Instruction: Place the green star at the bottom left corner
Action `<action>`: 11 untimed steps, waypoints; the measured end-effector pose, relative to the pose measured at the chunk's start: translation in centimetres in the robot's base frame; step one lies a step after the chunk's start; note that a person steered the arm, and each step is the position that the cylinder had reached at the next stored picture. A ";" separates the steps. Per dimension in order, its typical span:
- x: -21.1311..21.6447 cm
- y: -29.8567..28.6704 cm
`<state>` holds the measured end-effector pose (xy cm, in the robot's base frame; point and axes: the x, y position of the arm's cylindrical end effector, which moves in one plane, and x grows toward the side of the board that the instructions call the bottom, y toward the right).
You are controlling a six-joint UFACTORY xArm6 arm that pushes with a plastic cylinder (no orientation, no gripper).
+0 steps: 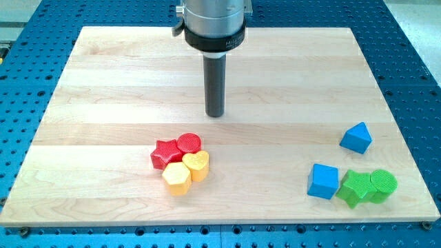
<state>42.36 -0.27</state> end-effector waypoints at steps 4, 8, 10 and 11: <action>0.3 30.2; 17.1 29.0; 15.2 13.9; 14.4 12.2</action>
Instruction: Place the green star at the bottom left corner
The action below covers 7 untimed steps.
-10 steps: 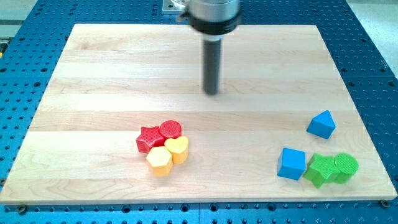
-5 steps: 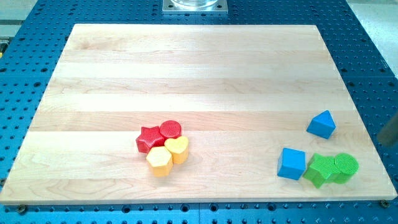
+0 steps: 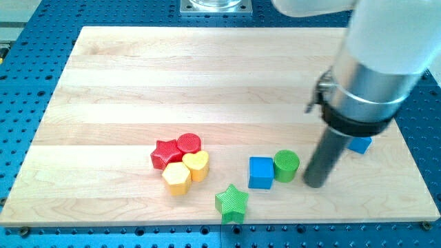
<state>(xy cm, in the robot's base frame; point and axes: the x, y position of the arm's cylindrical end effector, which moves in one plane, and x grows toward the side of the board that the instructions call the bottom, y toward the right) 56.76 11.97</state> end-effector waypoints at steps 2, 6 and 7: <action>1.2 -1.2; 5.0 -26.6; 5.0 -28.5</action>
<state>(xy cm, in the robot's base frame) 61.72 -16.57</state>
